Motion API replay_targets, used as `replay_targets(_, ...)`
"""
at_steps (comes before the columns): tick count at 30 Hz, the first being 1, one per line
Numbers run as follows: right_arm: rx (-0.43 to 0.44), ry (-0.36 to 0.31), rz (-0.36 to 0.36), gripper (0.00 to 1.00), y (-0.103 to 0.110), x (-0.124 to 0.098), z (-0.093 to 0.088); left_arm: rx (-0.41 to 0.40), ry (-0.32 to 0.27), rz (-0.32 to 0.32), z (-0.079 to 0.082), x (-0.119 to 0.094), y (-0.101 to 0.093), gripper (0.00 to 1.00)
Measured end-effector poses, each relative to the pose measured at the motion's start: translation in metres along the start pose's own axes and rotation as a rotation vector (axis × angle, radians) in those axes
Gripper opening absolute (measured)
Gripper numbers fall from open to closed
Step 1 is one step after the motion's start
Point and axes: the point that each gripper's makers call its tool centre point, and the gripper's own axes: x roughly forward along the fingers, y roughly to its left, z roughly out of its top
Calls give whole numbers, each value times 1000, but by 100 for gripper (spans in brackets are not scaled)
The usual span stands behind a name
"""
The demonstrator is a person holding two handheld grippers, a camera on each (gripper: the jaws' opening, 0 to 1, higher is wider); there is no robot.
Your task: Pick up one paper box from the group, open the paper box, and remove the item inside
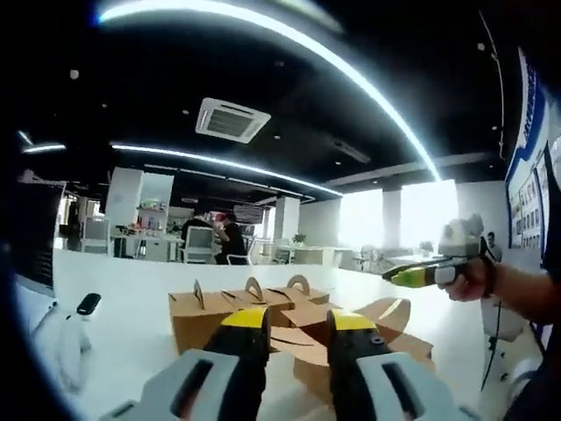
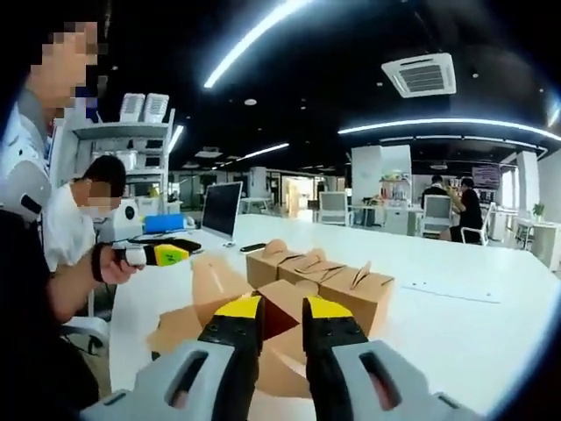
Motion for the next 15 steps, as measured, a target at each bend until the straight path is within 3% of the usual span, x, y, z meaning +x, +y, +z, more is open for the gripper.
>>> replay_targets(4, -60, 29, -6, 20, 3, 8, -10, -29, -17, -17, -4, -2, 1, 29)
replay_targets(10, -131, 22, 38, 18, 11, 18, -2, -32, -9, -45, -15, 12, 10, 22)
replay_targets(15, -128, -25, 36, 18, 4, 19, 13, -32, 6, -107, -7, 18, -2, 25)
